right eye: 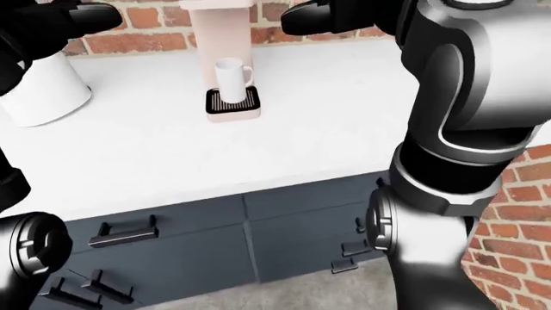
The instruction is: Press the button on the coffee machine to serve coffee.
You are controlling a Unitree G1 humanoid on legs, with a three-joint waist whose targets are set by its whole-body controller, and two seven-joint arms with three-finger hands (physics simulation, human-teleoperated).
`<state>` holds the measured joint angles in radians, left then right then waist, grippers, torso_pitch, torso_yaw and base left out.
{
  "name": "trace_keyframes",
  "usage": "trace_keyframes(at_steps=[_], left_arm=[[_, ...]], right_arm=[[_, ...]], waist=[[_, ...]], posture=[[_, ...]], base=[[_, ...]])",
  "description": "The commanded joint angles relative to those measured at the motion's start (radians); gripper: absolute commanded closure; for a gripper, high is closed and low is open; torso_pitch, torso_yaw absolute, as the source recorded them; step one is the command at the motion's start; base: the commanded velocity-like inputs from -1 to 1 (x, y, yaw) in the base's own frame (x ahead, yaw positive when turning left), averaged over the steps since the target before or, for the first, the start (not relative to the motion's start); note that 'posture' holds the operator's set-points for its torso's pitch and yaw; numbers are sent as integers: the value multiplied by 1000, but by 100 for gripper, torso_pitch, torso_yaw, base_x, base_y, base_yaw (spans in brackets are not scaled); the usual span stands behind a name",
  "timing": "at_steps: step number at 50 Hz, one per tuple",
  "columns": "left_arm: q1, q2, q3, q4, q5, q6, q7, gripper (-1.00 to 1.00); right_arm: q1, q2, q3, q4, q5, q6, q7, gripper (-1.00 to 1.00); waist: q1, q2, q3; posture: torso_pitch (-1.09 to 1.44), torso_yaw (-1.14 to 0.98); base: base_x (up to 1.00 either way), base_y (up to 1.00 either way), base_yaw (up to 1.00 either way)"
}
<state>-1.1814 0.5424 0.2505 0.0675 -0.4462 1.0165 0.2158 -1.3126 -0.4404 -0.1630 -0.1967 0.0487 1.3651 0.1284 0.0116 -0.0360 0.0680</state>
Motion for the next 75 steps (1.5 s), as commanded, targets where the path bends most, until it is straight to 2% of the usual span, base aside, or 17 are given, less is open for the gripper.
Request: trace_keyframes(at_steps=[1,3,8,12,14,15,16,23,26,27,30,31,54,57,65,69,75], left_arm=[[-24,10,1,-11,-5,-19,-6,-100],[-23,9,0,-13,-5,-18,-5,-100],[-27,6,-1,-10,-5,-17,-3,-100],[-24,7,2,-19,-7,-11,-2,-100],[-21,7,2,-23,-8,-10,-1,-100],[-21,6,2,-25,-9,-7,0,-100],[-18,5,2,-24,-8,-11,-1,-100],[-16,4,3,-34,-11,-4,2,-100],[-13,4,4,-39,-13,-2,3,-100],[-9,3,2,-40,-13,-4,3,-100],[-7,0,3,-38,-13,-9,3,-100],[-6,0,2,-39,-13,-9,3,-100],[2,-2,4,-39,-18,-15,8,-100],[5,-3,3,-40,-18,-16,9,-100],[15,-2,7,-46,-22,-17,10,-100],[23,-3,11,-62,-30,-6,17,-100],[28,-1,13,-66,-37,-7,21,-100]], right_arm=[[-28,-8,-7,-7,-7,-18,-10,-100],[-29,-6,-8,-8,-6,-18,-13,-100],[-30,-4,-6,-12,3,-13,-14,-100],[-18,-3,-7,-22,7,-13,-15,-100],[-19,-2,-8,-22,8,-13,-17,-100],[-18,-1,-8,-24,9,-12,-18,-100],[-15,0,-9,-23,9,-12,-20,-100],[-1,6,-12,-24,12,-17,-33,-100],[6,10,-14,-33,17,-13,-37,-100],[6,11,-15,-34,18,-11,-39,-100],[9,11,-12,-35,23,-16,-40,-100],[6,12,-12,-34,24,-15,-42,-100],[10,6,-9,-25,35,-34,-56,-100],[12,7,-13,-31,36,-34,-60,-100],[27,13,-14,-37,37,-37,-67,-100],[38,16,-10,-50,41,-33,-70,-100],[33,18,-10,-53,40,-26,-72,-100]], waist=[[8,-3,-18],[5,-22,1],[6,9,0],[-9,72,-27],[-25,133,-71],[-14,101,-39],[-16,122,-11],[-20,67,4],[-2,-6,-20],[-3,39,-7],[-5,48,-54],[-9,55,-27],[-17,67,-42],[-4,31,-17],[3,55,-51],[-26,102,-9],[-21,80,-73]], posture=[[0,0],[0,0],[0,0],[0,0],[0,0],[0,0],[0,0],[0,0],[0,0],[0,0],[0,0],[0,0],[0,0],[0,0],[0,0],[0,0],[0,0]], base=[[0,0,0],[0,0,0],[1,0,0],[20,0,0],[20,0,0],[16,0,0],[0,0,0],[0,0,0],[0,0,0],[0,0,0],[1,-11,0],[1,0,0],[-1,0,17],[0,0,0],[-11,0,48],[0,0,0],[-7,0,68]])
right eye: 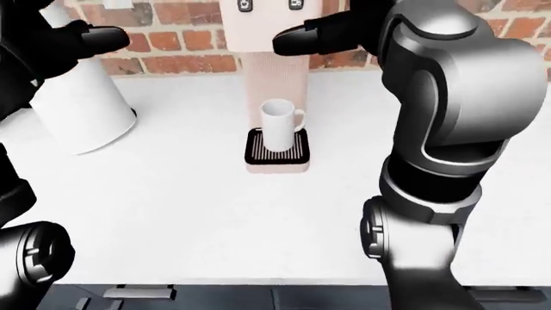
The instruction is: Press the button on the coffee machine to serve coffee.
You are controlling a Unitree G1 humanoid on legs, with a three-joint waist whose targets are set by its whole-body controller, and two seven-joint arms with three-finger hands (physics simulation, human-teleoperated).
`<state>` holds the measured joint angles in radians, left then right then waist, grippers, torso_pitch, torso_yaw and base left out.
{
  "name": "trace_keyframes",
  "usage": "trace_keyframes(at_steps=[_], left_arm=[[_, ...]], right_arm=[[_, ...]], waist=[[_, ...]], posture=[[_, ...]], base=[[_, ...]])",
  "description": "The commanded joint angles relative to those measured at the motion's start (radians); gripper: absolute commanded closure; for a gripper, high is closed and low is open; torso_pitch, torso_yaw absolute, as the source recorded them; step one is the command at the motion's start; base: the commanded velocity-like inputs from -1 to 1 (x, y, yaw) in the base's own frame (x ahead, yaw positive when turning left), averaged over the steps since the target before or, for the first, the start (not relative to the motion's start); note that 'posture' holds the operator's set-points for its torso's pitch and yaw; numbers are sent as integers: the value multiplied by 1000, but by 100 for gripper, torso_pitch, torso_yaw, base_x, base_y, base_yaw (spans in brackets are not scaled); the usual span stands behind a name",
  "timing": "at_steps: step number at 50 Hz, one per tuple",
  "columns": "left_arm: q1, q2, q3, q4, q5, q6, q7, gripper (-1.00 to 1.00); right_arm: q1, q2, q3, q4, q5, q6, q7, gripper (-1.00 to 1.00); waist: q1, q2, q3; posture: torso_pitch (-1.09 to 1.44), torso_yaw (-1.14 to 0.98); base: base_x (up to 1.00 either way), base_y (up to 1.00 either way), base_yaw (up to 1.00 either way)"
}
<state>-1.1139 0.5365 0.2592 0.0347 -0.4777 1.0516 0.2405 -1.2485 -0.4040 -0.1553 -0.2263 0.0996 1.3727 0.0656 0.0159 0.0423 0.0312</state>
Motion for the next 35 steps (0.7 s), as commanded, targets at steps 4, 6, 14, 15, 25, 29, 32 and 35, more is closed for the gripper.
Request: trace_keyframes(at_steps=[4,6,14,15,25,29,32,35], left_arm=[[-37,4,3,-33,-7,-46,-2,-100],[-32,3,2,-34,-8,-49,-2,-100],[-31,3,-4,-29,-5,-54,-7,-100],[-30,3,-4,-29,-5,-55,-8,-100],[-45,-12,-10,-17,-2,-54,-8,-100],[-40,-14,-11,-15,-4,-58,-17,-100],[-32,-15,-13,-12,-3,-57,-27,-100],[-24,-22,-13,-10,3,-71,-28,-100]], right_arm=[[-32,-22,-17,-27,-10,-28,-9,-100],[-27,-21,-19,-25,-12,-34,-12,-100],[-29,-37,-5,-14,-33,-38,-11,-100],[-30,-37,-4,-13,-37,-38,-10,-100],[-31,-39,-7,3,-60,-45,3,-100],[-27,-30,-2,7,-67,-51,3,-100],[-26,-25,-2,15,-71,-58,5,-100],[-16,-20,-4,20,-75,-72,6,-100]], waist=[[-5,-46,33],[-1,-121,-11],[-24,-7,11],[-23,-21,21],[-14,-30,11],[-12,-32,9],[-12,-32,-4],[-12,-31,-13]], posture=[[0,0],[0,0],[0,0],[0,0],[0,0],[0,0],[-3,0],[-4,0]], base=[[0,0,0],[-4,0,54],[-1,0,4],[0,0,0],[0,0,0],[0,0,0],[0,0,0],[0,0,0]])
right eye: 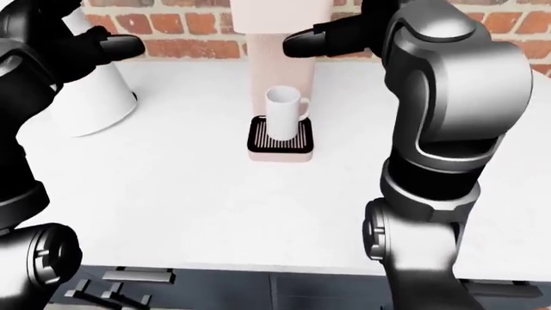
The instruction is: Press the button on the coffee machine to serve coffee.
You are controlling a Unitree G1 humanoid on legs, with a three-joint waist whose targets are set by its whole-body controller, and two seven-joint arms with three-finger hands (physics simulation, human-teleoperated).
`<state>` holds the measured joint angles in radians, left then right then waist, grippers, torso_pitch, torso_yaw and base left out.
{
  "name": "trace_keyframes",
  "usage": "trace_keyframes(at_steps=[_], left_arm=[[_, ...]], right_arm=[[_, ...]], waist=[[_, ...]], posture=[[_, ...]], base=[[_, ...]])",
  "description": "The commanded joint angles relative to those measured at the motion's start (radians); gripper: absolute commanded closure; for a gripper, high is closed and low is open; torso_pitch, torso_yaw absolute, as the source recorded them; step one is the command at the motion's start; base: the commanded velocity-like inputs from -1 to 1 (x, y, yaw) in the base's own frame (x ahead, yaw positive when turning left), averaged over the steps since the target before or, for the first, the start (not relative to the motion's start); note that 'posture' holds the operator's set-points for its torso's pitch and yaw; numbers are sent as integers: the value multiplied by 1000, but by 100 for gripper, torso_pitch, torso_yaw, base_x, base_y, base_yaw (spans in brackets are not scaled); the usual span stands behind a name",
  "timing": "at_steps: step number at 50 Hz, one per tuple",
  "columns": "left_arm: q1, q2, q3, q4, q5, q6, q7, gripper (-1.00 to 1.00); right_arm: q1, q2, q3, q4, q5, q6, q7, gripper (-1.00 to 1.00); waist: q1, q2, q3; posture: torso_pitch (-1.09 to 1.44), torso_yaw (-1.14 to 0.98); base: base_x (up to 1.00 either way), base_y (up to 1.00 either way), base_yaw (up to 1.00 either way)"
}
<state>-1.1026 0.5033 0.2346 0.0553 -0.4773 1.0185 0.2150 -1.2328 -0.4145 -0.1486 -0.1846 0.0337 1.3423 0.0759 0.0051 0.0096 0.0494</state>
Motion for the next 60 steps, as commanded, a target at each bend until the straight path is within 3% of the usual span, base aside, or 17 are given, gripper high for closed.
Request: trace_keyframes(at_steps=[1,36,60], left_arm=[[-33,9,10,-34,0,-33,-6,-100],[-20,-3,9,-59,5,-19,-20,-100],[-21,-21,7,-64,16,-5,-30,-100]], right_arm=[[-25,-6,-10,-18,-9,-48,-4,-100],[-36,-4,-8,1,-10,-53,2,-100],[-17,9,-17,3,-12,-64,-2,-100]], waist=[[-1,2,-33],[-5,2,-152],[3,3,-267]], posture=[[-4,0],[-24,0],[-36,0]], base=[[0,0,0],[0,0,0],[0,0,0]])
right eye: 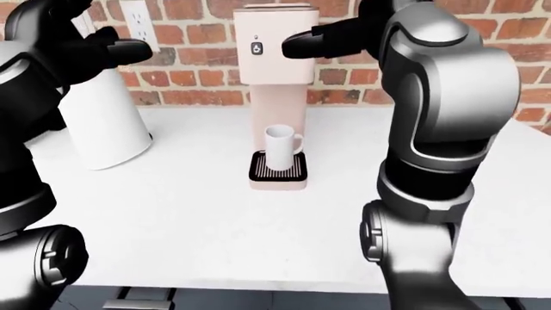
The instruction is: Press the button on the coffee machine to serve coffee.
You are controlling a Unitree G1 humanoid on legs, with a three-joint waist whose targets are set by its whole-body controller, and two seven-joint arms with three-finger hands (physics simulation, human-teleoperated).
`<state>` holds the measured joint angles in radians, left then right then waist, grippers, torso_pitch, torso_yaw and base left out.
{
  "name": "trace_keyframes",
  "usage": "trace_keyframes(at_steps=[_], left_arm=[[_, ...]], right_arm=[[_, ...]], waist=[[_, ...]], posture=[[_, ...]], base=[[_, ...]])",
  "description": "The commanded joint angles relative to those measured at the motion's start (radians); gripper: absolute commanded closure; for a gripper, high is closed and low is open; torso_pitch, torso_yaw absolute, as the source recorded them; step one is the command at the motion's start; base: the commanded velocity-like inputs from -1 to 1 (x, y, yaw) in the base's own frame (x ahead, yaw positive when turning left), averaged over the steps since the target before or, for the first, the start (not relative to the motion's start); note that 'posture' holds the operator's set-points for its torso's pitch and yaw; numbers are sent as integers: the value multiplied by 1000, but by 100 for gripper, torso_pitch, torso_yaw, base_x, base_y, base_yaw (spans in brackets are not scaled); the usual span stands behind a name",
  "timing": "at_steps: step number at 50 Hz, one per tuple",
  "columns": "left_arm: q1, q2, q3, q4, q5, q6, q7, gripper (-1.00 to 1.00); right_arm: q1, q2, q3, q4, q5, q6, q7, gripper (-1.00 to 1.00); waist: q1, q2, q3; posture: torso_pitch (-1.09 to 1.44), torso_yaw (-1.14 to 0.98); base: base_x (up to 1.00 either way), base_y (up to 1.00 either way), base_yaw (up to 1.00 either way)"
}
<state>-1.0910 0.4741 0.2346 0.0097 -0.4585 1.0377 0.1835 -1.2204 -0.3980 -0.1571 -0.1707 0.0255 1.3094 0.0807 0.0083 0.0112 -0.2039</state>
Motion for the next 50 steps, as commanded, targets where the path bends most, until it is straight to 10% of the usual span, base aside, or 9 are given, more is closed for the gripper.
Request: trace_keyframes(at_steps=[1,31,50], left_arm=[[-31,7,5,-22,-4,-24,2,-100],[-27,-4,-1,5,-8,-66,4,-100],[-25,-3,3,2,-8,-67,17,-100]], right_arm=[[-27,-7,-8,-11,-3,-32,-8,-100],[-47,-5,5,40,1,-61,-12,-100],[-41,32,17,-66,15,6,-13,-100]], waist=[[0,1,-19],[12,-3,-123],[16,-2,-142]], posture=[[-37,0],[-55,0],[-58,0]], base=[[0,0,0],[0,0,0],[0,0,0]])
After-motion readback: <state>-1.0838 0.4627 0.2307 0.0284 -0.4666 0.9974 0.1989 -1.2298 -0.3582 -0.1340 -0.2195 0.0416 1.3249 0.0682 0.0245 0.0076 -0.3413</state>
